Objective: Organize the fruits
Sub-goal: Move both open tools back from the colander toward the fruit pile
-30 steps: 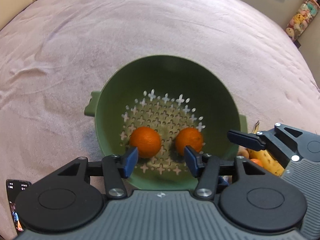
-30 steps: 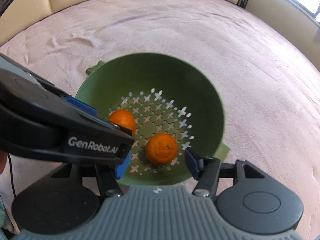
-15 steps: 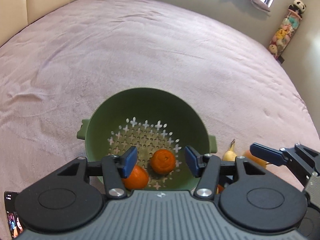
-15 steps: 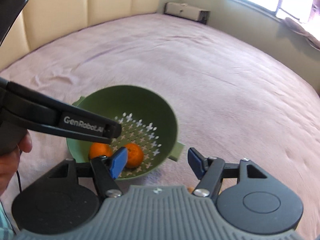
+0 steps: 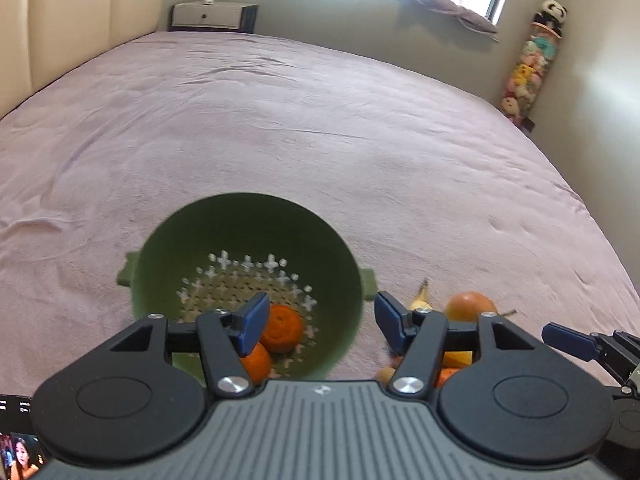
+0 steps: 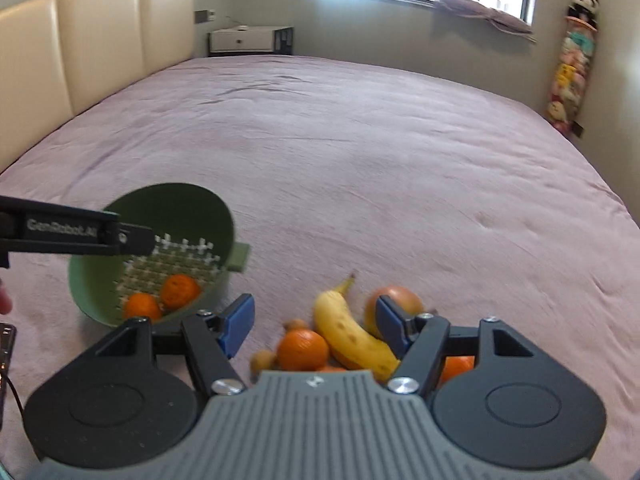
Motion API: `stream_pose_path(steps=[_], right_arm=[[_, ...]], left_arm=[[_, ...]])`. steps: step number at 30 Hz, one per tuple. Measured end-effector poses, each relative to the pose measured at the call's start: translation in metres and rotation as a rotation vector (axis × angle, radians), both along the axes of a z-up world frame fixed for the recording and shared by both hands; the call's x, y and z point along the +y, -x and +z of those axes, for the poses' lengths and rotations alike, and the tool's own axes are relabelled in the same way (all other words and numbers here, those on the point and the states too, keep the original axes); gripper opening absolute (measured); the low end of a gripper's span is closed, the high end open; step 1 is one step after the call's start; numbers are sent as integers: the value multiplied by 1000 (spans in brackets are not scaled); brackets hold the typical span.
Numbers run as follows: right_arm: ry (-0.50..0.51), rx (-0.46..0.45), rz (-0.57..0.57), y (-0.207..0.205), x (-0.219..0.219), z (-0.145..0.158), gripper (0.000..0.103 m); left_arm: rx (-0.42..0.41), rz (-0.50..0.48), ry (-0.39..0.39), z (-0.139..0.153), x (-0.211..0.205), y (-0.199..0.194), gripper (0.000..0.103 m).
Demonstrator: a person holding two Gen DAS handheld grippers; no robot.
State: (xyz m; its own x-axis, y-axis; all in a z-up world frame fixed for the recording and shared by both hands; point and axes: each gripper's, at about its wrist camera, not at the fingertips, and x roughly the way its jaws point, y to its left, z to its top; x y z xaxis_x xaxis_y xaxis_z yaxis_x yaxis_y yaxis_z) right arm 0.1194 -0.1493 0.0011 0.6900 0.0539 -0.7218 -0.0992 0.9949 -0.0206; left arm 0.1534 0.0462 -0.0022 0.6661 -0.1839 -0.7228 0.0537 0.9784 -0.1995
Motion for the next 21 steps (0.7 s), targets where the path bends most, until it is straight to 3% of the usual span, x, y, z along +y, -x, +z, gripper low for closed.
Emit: stream_pose_path(steps=[9,15,21], right_arm=[[-2,51,-95,30,-25,-17,65],[62,68,-101,45,-34,-28,65],[2,97,-157,43,-51,-30,65]], left_arm=[[32,-135,18,-16,-37,25,72],[77,-225,-7,-36,-65,37,71],[73,-266,-19,-46,-76,36,66]])
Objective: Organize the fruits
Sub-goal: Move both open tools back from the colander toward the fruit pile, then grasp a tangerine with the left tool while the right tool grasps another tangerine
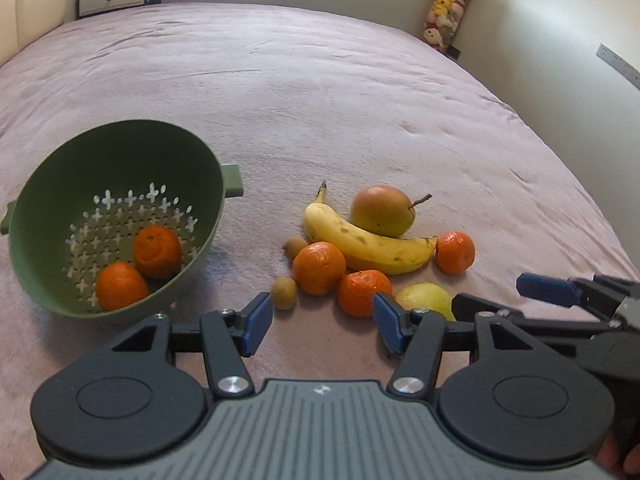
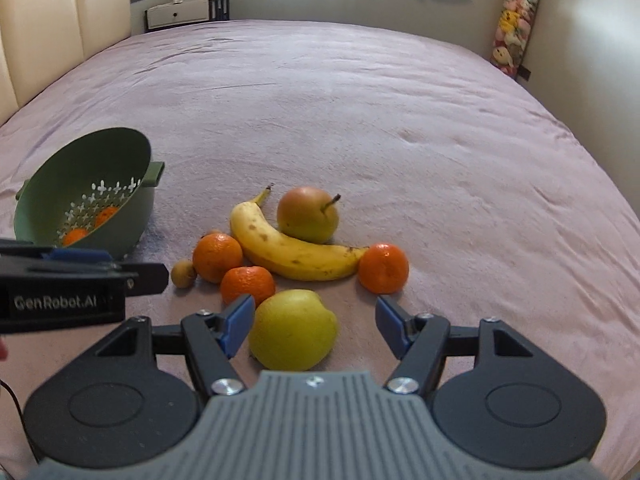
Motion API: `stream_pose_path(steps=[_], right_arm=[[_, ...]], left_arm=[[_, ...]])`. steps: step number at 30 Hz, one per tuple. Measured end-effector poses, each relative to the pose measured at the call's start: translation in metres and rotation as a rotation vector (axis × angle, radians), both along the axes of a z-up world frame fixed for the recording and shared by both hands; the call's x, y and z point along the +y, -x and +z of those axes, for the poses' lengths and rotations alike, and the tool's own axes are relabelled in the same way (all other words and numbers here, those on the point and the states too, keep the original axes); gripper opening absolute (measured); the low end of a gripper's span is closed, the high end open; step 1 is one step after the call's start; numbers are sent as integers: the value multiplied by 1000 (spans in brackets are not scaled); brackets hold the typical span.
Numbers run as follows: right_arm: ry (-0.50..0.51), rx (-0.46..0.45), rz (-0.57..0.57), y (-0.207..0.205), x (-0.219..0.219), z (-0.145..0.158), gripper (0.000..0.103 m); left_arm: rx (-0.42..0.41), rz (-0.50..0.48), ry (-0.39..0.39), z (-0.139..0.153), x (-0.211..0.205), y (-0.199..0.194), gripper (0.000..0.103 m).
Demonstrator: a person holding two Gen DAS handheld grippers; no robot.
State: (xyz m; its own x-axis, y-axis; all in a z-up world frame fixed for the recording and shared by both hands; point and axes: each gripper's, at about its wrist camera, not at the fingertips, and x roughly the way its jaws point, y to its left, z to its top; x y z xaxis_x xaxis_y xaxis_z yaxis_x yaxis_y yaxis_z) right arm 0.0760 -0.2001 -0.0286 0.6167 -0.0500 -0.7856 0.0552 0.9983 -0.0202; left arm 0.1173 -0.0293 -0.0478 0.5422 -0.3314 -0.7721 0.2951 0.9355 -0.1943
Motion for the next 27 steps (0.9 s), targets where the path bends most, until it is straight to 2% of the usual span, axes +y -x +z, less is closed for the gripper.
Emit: stream_pose_path(steps=[4,8,13,27], right_arm=[[-34,0,31,-12,4,-1,62],[-94,37,102,-30,11,-8,54],[-100,71,184,-45,22,-20,50],[-63,158,243,-80,32,-60,51]], left_arm=[[11,-12,-70,-5,-3,-4,52],[54,2,-110,-11,3,-9,48],[99,12,-137,-18,10,-14,47],[165,9,-104,-30,15,-31,47]])
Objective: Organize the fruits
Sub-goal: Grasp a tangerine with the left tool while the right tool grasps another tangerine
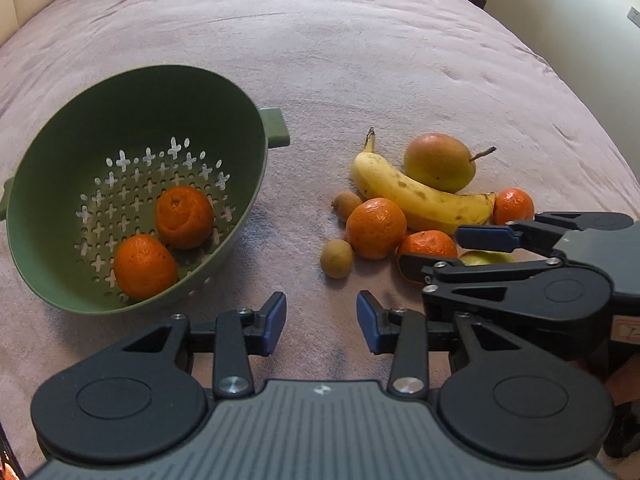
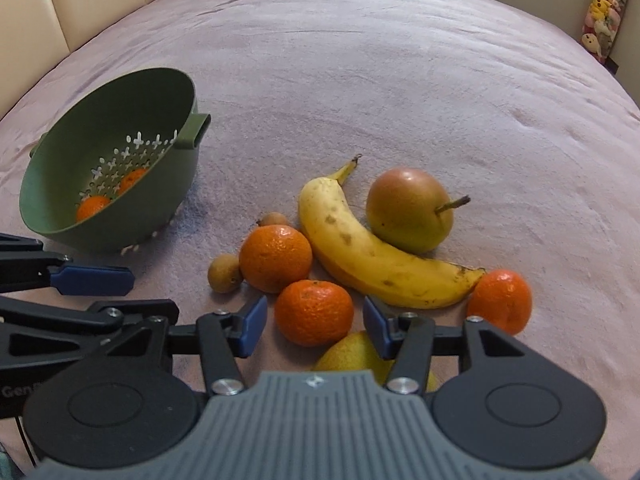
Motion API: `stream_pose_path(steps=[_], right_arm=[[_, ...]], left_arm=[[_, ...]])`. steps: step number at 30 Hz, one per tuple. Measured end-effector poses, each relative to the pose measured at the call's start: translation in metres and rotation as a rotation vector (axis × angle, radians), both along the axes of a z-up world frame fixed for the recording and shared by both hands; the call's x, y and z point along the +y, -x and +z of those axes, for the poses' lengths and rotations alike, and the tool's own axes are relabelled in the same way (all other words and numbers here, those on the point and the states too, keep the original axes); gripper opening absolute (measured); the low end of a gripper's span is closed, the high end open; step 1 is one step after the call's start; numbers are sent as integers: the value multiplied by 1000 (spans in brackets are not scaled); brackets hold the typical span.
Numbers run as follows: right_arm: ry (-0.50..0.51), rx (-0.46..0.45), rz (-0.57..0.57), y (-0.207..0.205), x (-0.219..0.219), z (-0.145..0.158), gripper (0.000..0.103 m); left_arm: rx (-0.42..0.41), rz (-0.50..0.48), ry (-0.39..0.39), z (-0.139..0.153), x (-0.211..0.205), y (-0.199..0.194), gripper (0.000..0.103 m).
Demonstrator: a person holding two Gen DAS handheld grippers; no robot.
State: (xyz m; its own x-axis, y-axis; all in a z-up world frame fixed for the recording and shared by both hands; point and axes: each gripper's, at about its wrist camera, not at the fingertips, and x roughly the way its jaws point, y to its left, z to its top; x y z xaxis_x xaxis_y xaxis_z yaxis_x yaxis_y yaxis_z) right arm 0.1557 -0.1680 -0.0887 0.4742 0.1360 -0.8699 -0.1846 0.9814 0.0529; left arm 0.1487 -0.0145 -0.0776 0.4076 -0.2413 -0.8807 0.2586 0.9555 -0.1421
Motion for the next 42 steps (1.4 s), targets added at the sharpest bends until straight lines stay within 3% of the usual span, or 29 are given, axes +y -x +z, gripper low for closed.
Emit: stream_pose_path(steps=[8,14,19,22,29,41,42], right_arm=[[-9,7,-10,-4,-1,-2,43],[10,-46,-41,4,-10,22,43],[-5,-62,-133,8,-28,34,42],[-33,-62,-190,10,-41,38,43],[-38,-52,-245,13,-56,31,43],[-49,-80,-241,14,-58,25,43],[-46,-81,-239,14,-58,25,43]], left_arm=[[-3,-16,28,-3,-2,-5,46],[-42,-22,86,-3,-7,-9,47],[-84,-32,140,-4,-16,-11,57],[-101,-62,121,-8,-28,-12,59],[-128,-117,-30,-18,-54,-19,59],[-81,-125,-93,-37,-73,-36,60],[-75,-122,-86,-37,-73,-36,55]])
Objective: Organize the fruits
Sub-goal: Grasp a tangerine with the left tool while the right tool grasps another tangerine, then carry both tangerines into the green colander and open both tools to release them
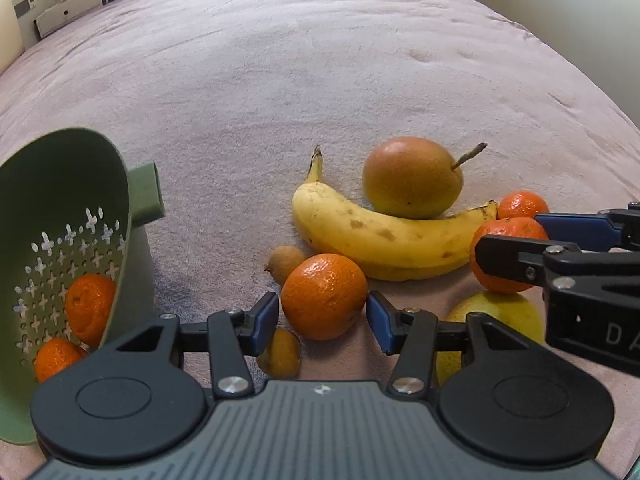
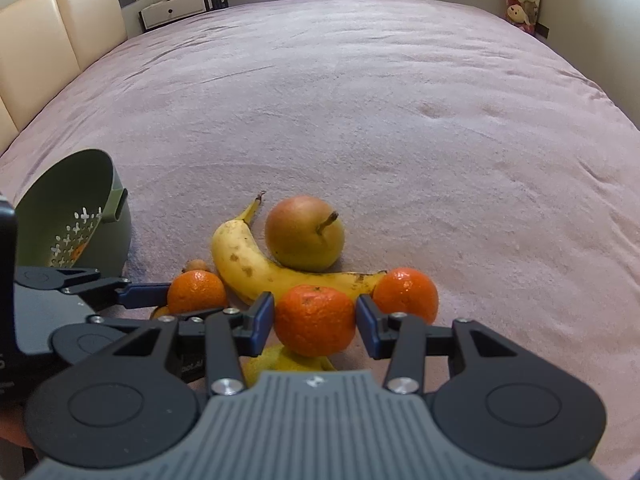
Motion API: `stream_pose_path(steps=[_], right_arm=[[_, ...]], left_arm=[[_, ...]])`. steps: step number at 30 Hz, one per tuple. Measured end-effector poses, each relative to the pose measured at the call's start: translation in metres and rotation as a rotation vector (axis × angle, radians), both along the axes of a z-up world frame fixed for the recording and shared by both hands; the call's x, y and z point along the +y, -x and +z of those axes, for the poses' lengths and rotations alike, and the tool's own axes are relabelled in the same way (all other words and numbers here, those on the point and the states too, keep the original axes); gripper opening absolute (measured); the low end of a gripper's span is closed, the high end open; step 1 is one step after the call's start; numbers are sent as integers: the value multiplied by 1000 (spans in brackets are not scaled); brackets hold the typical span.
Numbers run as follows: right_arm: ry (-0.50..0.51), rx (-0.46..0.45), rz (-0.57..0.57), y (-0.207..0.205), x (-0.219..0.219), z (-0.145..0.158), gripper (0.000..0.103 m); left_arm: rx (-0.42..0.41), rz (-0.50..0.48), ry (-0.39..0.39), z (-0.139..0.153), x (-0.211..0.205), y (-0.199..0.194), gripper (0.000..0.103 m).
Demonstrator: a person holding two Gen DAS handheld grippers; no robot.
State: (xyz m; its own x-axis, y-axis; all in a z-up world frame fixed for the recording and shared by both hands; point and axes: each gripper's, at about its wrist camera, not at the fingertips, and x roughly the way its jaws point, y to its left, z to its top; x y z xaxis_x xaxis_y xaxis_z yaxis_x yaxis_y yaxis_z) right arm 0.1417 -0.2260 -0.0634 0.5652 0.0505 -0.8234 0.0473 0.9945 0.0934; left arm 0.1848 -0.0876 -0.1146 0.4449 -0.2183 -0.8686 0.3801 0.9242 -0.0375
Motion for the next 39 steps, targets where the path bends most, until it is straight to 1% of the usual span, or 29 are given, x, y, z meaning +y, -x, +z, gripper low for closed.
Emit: stream_pose_path(steps=[2,5,11,15,25,29,39], right_arm=[[3,1,-1,-1,1,0,43],[8,7,-7,-1,2,0,43],[34,14,-8,0,8,5,42],[36,-2,-15,3,8,12,42],[55,-62,1,13,22,37,42],[52,-82,14,14,31,46,42],[48,-148,95,12,65,71,42]], left_arm=[[9,5,24,0,2,-1,52],[-6,-9,20,2,2,3,51],[-40,-24,34,15,5,12,50],[-49,-20,53,28,9,16,50],[-68,48,100,65,36,30,50],[-89,64,105,81,48,36,50],[-147,144,122,114,89,41,50]])
